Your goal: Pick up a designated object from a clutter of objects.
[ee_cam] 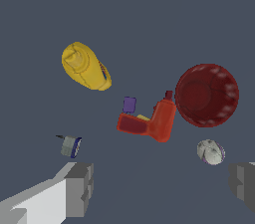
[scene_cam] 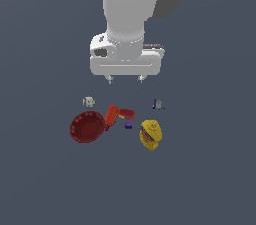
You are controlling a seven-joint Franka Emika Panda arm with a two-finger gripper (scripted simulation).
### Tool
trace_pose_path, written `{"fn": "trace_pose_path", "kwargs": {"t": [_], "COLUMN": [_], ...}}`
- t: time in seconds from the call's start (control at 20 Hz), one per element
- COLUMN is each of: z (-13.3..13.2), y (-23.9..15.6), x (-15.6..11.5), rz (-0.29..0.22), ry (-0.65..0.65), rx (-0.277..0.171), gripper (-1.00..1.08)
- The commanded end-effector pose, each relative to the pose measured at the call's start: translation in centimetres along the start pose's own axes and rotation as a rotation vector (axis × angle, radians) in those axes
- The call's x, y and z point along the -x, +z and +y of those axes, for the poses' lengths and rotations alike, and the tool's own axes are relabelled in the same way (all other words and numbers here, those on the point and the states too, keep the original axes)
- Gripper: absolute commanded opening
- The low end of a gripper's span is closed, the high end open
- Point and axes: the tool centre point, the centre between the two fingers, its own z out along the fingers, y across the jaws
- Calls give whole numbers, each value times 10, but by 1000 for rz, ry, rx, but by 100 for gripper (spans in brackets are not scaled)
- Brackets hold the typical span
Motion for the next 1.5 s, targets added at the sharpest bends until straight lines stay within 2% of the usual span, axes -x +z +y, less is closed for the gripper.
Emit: {"fn": "trace_pose_path", "kwargs": {"t": [0.0,0.45,0.85,1.15,1.45], "z": [0,-20,-21,-31,-51], "y": [0,-10,-8,11,48], "x": [0,0,0,-1,-1], "rz": [0,22,22,21,18], "ry": [0,-65,-77,-153,-307], "rx": [0,17,19,33,54], "gripper": [100,100,100,100,100]}}
